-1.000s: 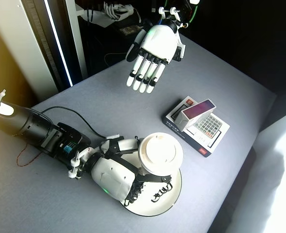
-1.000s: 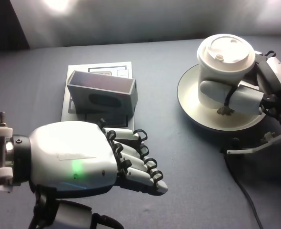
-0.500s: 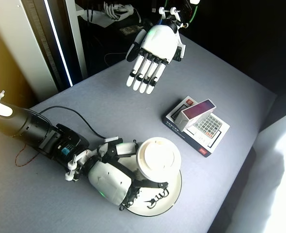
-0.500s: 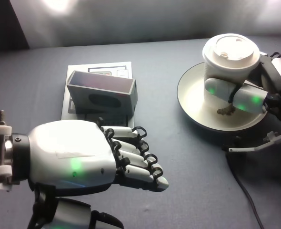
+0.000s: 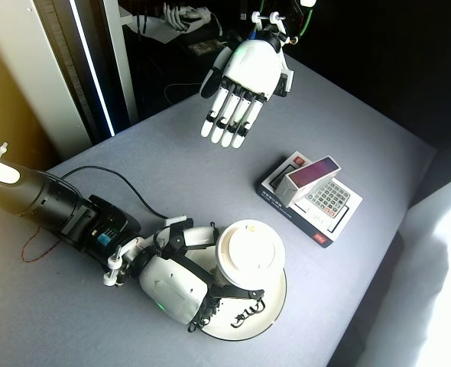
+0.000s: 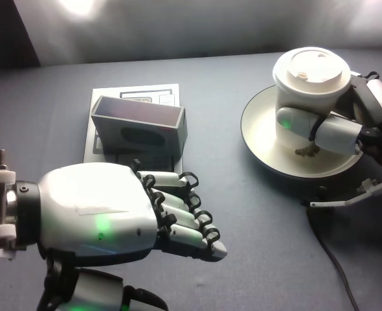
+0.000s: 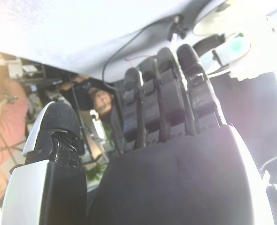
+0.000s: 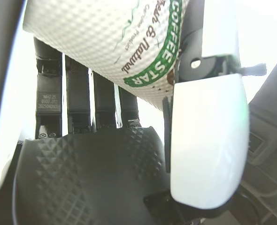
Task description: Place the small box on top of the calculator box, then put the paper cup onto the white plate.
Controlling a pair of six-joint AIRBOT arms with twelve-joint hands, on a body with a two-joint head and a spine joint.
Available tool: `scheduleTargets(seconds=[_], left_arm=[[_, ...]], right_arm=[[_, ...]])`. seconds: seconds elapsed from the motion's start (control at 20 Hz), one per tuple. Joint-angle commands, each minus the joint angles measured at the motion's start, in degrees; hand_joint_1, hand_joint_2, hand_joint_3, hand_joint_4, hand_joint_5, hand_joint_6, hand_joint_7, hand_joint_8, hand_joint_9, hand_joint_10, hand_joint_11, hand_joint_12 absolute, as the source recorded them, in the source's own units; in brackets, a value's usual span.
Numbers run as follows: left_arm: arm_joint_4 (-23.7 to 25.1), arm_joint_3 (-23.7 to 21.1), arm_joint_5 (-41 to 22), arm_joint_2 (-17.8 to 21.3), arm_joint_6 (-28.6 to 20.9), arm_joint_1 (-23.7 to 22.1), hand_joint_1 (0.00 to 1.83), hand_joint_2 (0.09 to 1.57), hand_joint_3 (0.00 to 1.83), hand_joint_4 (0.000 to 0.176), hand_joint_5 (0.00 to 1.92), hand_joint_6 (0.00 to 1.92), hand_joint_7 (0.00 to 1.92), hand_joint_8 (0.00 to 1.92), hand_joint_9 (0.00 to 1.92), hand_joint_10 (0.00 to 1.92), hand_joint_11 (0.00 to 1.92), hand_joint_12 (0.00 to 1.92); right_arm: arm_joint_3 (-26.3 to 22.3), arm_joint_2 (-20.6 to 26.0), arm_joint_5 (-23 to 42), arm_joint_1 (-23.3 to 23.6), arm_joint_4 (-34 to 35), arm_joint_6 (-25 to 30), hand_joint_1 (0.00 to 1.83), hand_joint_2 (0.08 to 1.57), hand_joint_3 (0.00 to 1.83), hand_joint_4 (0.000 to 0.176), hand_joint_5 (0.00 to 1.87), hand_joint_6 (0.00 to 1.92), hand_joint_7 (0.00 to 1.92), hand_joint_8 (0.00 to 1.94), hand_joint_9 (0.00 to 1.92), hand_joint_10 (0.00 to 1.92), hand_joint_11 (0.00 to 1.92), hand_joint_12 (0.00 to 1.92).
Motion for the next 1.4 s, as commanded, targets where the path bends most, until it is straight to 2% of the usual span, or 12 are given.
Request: scheduleTargets(seconds=[0.0,0.2,0.3,0.4,0.6,0.65,0.85,0.9,1.0,1.15,1.25,1.35], left_arm=[[-1.96,0.24,-4.47,0.29,-0.25,-0.59,0.35,1.33,0.0,0.0,0.41,0.01,0.41,0.01,0.4,0.01,0.03,0.82],[-1.96,0.33,-4.47,0.29,-0.34,-0.59,0.34,1.32,0.0,0.0,0.43,0.01,0.43,0.01,0.42,0.01,0.06,0.83],[-1.96,0.34,-4.5,0.29,-0.42,-0.59,0.37,1.35,0.0,0.0,0.38,0.0,0.36,0.0,0.34,0.0,0.0,0.75],[-1.96,0.33,-4.5,0.29,-0.42,-0.61,0.37,1.36,0.0,0.0,0.37,0.0,0.35,0.0,0.34,0.0,0.0,0.74],[-1.96,0.36,-4.53,0.29,-0.43,-0.61,0.31,1.37,0.0,0.0,0.37,0.0,0.36,0.0,0.35,0.0,0.0,0.81],[-1.96,0.37,-4.53,0.29,-0.43,-0.6,0.35,1.37,0.0,0.0,0.37,0.0,0.34,0.0,0.32,0.0,0.0,0.75],[-1.98,0.41,-4.53,0.29,-0.43,-0.63,0.35,1.35,0.0,0.0,0.4,0.0,0.4,0.01,0.39,0.01,0.02,0.82],[-1.99,0.4,-4.55,0.28,-0.43,-0.63,0.34,1.34,0.0,0.0,0.41,0.0,0.41,0.01,0.4,0.02,0.04,0.82],[-1.99,0.4,-4.57,0.28,-0.43,-0.64,0.37,1.33,0.0,0.0,0.42,0.01,0.43,0.01,0.42,0.02,0.06,0.82],[-1.99,0.4,-4.58,0.28,-0.43,-0.63,0.36,1.35,0.0,0.0,0.43,0.0,0.42,0.0,0.4,0.0,0.02,0.83],[-1.98,0.41,-4.59,0.28,-0.43,-0.63,0.31,1.35,0.0,0.0,0.41,0.01,0.42,0.0,0.41,0.01,0.04,0.84],[-1.99,0.4,-4.59,0.27,-0.43,-0.63,0.36,1.34,0.0,0.0,0.41,0.01,0.42,0.0,0.41,0.0,0.04,0.84]], right_arm=[[0.26,0.79,7.18,0.46,-1.64,1.0,1.37,1.15,0.0,0.0,0.76,1.16,0.97,1.02,0.83,1.33,0.61,1.25],[0.28,0.95,7.29,0.4,-1.35,0.82,1.37,1.15,0.0,0.0,0.77,1.15,1.0,1.0,0.81,1.32,0.58,1.26],[0.31,1.03,7.33,0.39,-1.34,0.8,1.23,1.14,0.0,0.0,0.84,1.07,1.01,1.06,0.85,0.49,0.49,1.26],[0.31,1.05,7.31,0.34,-1.31,0.64,1.36,1.16,0.0,0.0,0.76,1.12,0.98,1.1,0.78,1.29,0.54,1.26],[0.31,1.06,7.31,0.19,-1.29,0.18,1.37,1.15,0.0,0.0,0.76,1.16,0.98,1.0,0.84,1.3,0.6,1.24],[0.31,1.07,7.31,0.17,-1.29,0.13,1.27,1.13,0.0,0.0,0.83,1.09,1.03,1.0,0.81,0.84,0.55,1.26],[0.32,1.14,7.33,0.17,-1.29,0.05,1.37,1.15,0.0,0.0,0.77,1.15,1.0,1.0,0.81,1.32,0.59,1.26],[0.34,1.17,7.34,0.17,-1.29,0.01,1.27,1.14,0.0,0.0,0.82,1.12,1.04,0.99,0.8,0.83,0.57,1.24],[0.43,1.25,7.49,0.16,-1.29,-0.01,1.36,1.15,0.0,0.0,0.77,1.15,1.0,1.03,0.79,1.31,0.56,1.27],[0.58,1.27,7.52,0.18,-1.27,-0.01,1.37,1.15,0.0,0.0,0.8,1.13,0.99,1.02,0.82,1.31,0.6,1.25],[0.58,1.26,7.52,0.2,-1.27,-0.01,1.22,1.15,0.0,0.0,0.84,1.14,0.99,1.03,0.82,0.55,0.54,1.22],[0.58,1.26,7.53,0.23,-1.27,-0.01,1.08,1.05,0.0,0.0,0.56,0.24,0.56,0.17,0.48,0.16,0.08,1.2]])
